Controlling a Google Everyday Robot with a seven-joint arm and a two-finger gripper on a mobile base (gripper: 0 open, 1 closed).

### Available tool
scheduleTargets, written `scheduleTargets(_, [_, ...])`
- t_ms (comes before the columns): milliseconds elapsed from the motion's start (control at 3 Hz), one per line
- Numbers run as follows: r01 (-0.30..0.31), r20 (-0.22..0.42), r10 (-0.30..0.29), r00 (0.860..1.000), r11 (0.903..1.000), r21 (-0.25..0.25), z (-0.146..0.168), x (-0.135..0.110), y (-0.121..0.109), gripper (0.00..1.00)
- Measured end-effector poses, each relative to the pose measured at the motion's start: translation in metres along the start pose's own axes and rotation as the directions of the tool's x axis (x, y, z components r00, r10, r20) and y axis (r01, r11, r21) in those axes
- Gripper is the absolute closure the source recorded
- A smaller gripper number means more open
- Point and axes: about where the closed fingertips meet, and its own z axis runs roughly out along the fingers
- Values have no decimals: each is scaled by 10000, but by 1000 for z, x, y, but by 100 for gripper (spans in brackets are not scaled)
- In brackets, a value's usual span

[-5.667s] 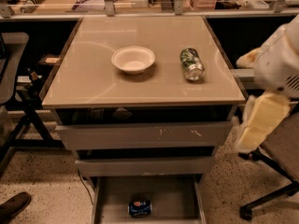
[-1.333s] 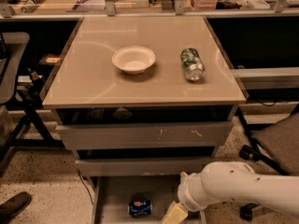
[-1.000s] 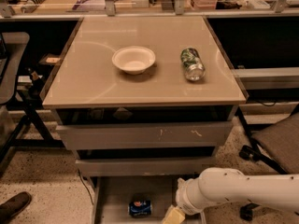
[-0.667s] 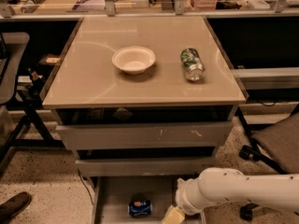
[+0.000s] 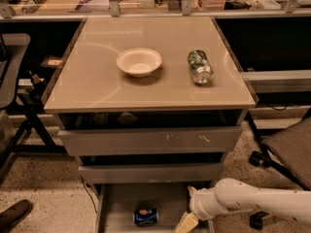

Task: Pick pepsi can from bottom drawer and place on counter

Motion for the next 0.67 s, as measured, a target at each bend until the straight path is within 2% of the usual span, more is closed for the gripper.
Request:
scheduleTargets(333, [0, 0, 0, 10000, 10000, -1, 0, 0, 0, 0])
scheduleTargets(667, [246, 102, -243, 9997, 9993, -291, 29, 5, -6, 0])
